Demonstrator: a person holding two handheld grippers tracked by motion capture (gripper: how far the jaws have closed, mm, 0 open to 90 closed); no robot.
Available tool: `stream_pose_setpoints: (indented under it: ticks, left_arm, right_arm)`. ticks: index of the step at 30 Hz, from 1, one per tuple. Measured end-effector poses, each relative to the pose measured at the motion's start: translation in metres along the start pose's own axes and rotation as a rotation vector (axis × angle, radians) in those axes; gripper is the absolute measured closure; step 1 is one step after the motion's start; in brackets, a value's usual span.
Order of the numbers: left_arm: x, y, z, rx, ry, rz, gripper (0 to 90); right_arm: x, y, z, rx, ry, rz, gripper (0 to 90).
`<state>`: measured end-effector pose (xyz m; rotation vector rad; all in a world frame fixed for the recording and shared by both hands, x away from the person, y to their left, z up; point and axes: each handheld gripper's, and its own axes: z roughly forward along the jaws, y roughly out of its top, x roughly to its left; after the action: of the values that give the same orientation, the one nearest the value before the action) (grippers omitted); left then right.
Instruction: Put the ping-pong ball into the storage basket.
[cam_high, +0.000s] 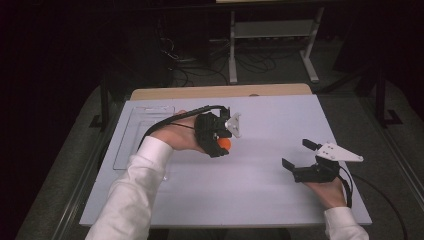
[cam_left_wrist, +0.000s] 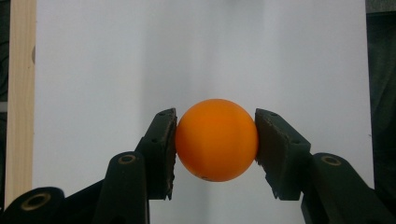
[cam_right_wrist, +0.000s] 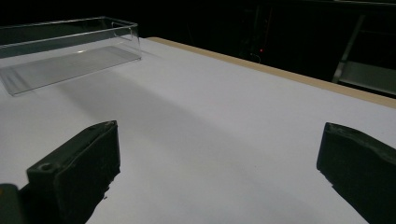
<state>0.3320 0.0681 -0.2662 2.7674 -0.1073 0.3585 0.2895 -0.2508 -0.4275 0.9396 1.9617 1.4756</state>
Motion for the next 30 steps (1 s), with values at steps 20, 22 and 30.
stream_pose_setpoints:
  ticks: [20,22,30]
  left_arm:
    - [0.005,-0.021,-0.019,0.028,0.019,-0.030,50.9]
    - [0.005,-0.024,-0.019,0.041,0.019,-0.034,50.9]
    - [0.006,-0.035,-0.019,0.067,0.018,-0.054,50.8]
  right_arm:
    - [0.000,0.000,0.001,0.006,0.004,-0.003,0.0]
    - [0.000,0.000,0.001,0.006,0.004,-0.004,0.0]
    - [0.000,-0.001,0.002,0.008,0.004,-0.007,0.0]
